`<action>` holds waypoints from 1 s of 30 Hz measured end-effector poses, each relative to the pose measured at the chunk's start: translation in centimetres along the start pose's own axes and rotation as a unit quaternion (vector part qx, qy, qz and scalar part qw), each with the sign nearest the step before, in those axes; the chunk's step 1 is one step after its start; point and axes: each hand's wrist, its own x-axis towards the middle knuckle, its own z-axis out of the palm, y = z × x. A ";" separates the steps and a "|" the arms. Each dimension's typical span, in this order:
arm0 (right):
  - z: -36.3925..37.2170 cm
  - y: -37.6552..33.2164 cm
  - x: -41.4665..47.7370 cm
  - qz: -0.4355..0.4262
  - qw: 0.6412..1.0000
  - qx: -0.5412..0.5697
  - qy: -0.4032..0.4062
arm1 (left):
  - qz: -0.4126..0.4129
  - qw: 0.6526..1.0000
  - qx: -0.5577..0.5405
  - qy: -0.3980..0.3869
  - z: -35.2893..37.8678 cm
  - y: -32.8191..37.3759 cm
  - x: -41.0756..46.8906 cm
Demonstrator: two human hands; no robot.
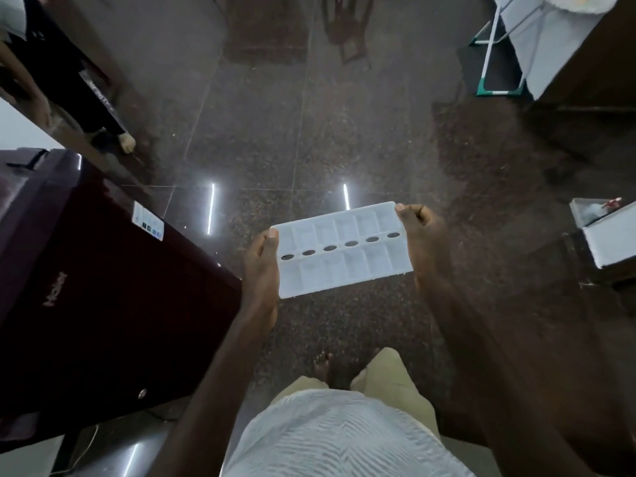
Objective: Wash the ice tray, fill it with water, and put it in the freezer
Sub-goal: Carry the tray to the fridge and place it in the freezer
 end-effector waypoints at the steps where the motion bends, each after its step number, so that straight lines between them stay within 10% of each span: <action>1: -0.4 -0.1 1.2 -0.005 1.000 -0.005 -0.006 | 0.002 1.000 -0.002 0.000 0.9 0.2 0.3; 18: -6.6 -1.0 19.7 -0.085 0.966 -0.059 -0.235 | -0.004 0.952 -0.108 0.286 19.0 -1.2 1.6; 30: -2.1 -2.3 20.5 -0.142 0.899 -0.110 -0.400 | -0.013 0.893 -0.158 0.421 17.6 -2.1 -1.4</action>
